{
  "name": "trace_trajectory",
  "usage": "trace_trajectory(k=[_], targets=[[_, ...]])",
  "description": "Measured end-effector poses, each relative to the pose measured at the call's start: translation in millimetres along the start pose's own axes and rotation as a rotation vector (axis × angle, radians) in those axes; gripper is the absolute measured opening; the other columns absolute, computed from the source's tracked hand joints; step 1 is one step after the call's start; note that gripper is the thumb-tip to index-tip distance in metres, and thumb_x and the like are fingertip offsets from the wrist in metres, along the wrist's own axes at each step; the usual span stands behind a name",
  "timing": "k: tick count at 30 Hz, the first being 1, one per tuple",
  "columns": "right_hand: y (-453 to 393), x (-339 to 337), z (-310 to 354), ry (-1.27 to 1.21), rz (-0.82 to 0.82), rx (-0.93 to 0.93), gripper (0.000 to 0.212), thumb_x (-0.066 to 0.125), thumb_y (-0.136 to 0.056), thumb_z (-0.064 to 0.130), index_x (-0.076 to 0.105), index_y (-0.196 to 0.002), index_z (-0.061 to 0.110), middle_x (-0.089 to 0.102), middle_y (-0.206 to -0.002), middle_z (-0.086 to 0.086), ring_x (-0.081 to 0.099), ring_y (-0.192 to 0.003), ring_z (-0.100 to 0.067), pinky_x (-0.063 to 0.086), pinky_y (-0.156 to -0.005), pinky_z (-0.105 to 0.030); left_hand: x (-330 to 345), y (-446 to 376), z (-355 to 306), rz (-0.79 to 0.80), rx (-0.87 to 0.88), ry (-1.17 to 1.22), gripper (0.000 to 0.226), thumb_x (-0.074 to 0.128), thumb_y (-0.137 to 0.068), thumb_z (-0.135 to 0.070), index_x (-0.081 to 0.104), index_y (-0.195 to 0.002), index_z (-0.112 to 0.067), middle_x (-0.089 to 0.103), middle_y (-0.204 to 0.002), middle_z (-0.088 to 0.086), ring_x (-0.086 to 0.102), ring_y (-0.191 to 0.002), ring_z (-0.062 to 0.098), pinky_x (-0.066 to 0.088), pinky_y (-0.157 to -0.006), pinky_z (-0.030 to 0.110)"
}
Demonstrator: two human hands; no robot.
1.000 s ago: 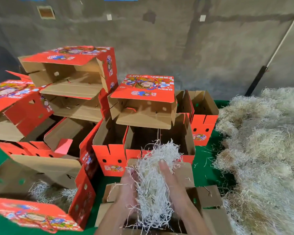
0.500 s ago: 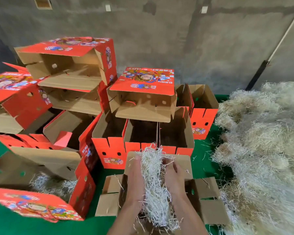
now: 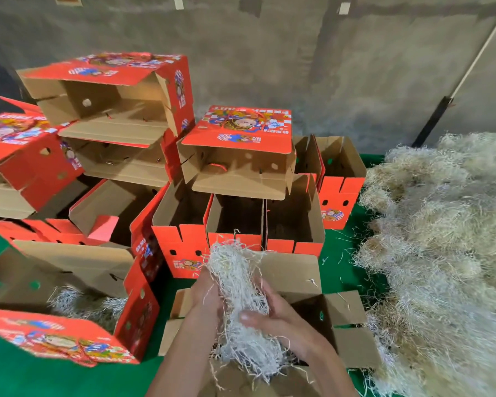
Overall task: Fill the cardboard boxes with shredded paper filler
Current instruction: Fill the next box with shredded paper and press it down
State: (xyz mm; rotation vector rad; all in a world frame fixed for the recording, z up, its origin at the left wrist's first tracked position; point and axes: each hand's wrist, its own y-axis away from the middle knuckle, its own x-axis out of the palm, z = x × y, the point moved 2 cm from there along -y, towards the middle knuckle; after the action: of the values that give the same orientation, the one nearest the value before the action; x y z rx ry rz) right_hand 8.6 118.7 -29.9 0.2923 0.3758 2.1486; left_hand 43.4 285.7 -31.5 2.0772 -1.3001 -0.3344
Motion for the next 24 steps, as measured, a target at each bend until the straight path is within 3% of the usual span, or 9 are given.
trace_trajectory(k=[3,7,9,10,13,16,18,20,24], targets=[[-6.3,-2.2,4.0,0.003,-0.079,-0.083,0.116,0.09,-0.061,0.06,0.025,-0.154,0.037,0.047,-0.144,0.029,0.047,-0.128,0.009,0.042,-0.109,-0.024,4.2,4.6,-6.6,0.036,0.078,0.045,0.03,0.046,-0.105,-0.021,0.063,-0.119,-0.001,0.062,-0.128,0.023,0.063,-0.109,0.039,0.05,-0.099,0.051],[-1.2,-15.4,18.2,-0.157,-0.331,-0.184,0.109,0.081,-0.04,0.084,0.062,-0.127,0.022,0.073,-0.116,0.007,0.07,-0.106,-0.008,0.055,-0.084,-0.022,9.7,18.1,-8.5,0.095,0.133,0.021,0.05,0.054,-0.087,-0.071,0.078,-0.099,-0.029,0.078,-0.096,0.002,0.071,-0.098,0.029,0.052,-0.096,0.05],[-8.0,-27.9,14.8,-0.506,-0.438,-0.166,0.077,0.092,-0.044,0.062,0.075,-0.1,0.013,0.075,-0.101,-0.011,0.075,-0.087,-0.018,0.06,-0.073,-0.03,8.6,25.3,-3.9,0.156,0.278,-0.06,0.059,0.048,-0.082,-0.083,0.073,-0.111,-0.039,0.074,-0.112,-0.006,0.066,-0.11,0.021,0.05,-0.098,0.05],[-12.5,-30.0,12.7,-0.66,-0.446,-0.133,0.058,0.088,-0.063,0.044,0.075,-0.106,0.008,0.072,-0.107,-0.02,0.074,-0.092,-0.028,0.061,-0.076,-0.038,6.8,29.4,-1.1,0.208,0.392,-0.128,0.068,0.043,-0.082,-0.086,0.064,-0.127,-0.039,0.066,-0.129,-0.009,0.059,-0.123,0.017,0.048,-0.1,0.05],[-17.3,-34.9,14.0,-0.679,-0.571,-0.079,0.039,0.058,-0.099,0.016,0.055,-0.137,0.007,0.065,-0.126,-0.022,0.067,-0.106,-0.04,0.053,-0.094,-0.053,1.6,34.6,9.3,0.323,0.687,-0.403,0.073,0.048,-0.08,-0.086,0.046,-0.139,-0.043,0.049,-0.136,-0.028,0.048,-0.128,0.0,0.044,-0.092,0.027],[-18.8,-31.2,21.8,-0.609,-0.549,-0.112,0.041,0.055,-0.102,0.034,0.059,-0.135,0.01,0.067,-0.125,-0.023,0.065,-0.112,-0.044,0.047,-0.101,-0.063,6.7,38.2,11.9,0.333,0.762,-0.52,0.069,0.075,-0.074,-0.07,0.05,-0.134,-0.048,0.041,-0.138,-0.036,0.043,-0.125,-0.012,0.046,-0.094,0.024],[-19.0,-27.6,22.3,-0.589,-0.556,-0.105,0.05,0.058,-0.098,0.048,0.059,-0.136,0.015,0.068,-0.125,-0.016,0.064,-0.117,-0.04,0.043,-0.107,-0.062,10.1,35.3,8.6,0.347,0.86,-0.4,0.044,0.081,-0.08,-0.046,0.066,-0.121,-0.039,0.052,-0.134,-0.024,0.048,-0.128,-0.002,0.051,-0.098,0.028],[-17.5,-28.2,20.3,-0.551,-0.632,-0.1,0.043,0.065,-0.093,0.049,0.061,-0.128,0.023,0.072,-0.12,-0.006,0.066,-0.113,-0.032,0.048,-0.104,-0.054,7.1,32.9,2.2,0.323,0.822,-0.232,0.034,0.081,-0.078,-0.038,0.073,-0.11,-0.04,0.064,-0.124,-0.019,0.058,-0.122,0.004,0.051,-0.097,0.023],[-18.1,-33.9,16.0,-0.49,-0.691,-0.127,0.012,0.06,-0.101,0.029,0.068,-0.106,0.022,0.072,-0.093,0.001,0.064,-0.076,-0.014,0.049,-0.068,-0.029,-0.3,26.5,-14.2,0.36,0.337,0.117,0.054,0.084,-0.064,-0.054,0.075,-0.113,-0.03,0.075,-0.112,0.008,0.073,-0.099,0.029,0.06,-0.081,0.044]])
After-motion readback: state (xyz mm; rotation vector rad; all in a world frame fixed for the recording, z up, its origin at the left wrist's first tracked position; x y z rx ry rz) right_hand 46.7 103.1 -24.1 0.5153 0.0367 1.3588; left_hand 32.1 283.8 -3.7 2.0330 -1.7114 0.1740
